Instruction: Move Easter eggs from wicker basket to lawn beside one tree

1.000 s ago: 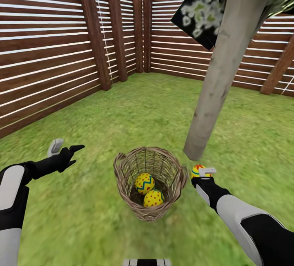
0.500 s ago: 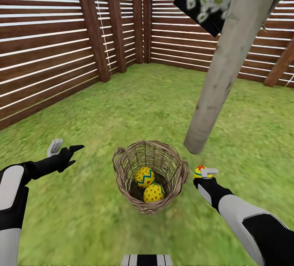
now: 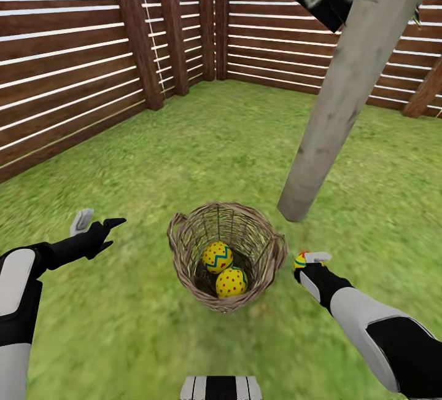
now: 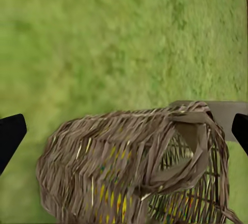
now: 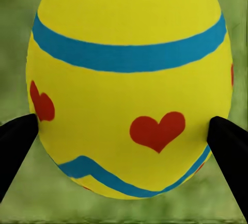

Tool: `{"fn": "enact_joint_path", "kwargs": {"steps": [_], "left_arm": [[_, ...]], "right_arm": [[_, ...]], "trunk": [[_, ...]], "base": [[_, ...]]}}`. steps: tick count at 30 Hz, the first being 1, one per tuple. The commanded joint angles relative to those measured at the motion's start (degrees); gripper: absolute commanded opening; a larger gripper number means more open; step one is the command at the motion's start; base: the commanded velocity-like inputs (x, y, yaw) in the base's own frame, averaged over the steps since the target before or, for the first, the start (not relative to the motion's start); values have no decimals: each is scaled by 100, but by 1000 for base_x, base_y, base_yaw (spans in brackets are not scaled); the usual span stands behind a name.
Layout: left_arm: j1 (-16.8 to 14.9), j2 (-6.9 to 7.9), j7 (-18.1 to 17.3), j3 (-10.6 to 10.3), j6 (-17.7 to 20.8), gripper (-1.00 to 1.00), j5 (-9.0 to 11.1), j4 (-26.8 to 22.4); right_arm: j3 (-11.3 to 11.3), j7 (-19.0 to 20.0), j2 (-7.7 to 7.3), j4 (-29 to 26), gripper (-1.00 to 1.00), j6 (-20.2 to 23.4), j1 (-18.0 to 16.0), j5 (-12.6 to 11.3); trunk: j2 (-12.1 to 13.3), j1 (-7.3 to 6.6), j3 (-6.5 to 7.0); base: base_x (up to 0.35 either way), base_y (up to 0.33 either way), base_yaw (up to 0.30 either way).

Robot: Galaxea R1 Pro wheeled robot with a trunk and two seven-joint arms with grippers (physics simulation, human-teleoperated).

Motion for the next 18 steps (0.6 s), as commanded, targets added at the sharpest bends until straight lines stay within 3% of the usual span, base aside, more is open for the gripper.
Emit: {"fn": "enact_joint_path", "kwargs": {"steps": [1,11,13,18], "left_arm": [[-4,-1,58,5,19,100,63,-4],[-2,-3,58,10,19,100,63,5],[-3,-4,58,107,19,100,62,11],[-4,10,58,197,19,100,63,23]], "right_arm": [[40,-23,-27,-14,-100,83,-8,-57],[-132,14,-130,-41,-100,-34,-13,-42],[-134,14,-127,-41,-100,-104,-13,-41],[-135,14,-121,-47,-100,-120,-13,-40]], "trunk": [[-3,1,-27],[-17,27,-249],[-19,32,-293],[-26,45,-404]], "base": [[0,0,0],[0,0,0],[12,0,0],[247,0,0]]}}
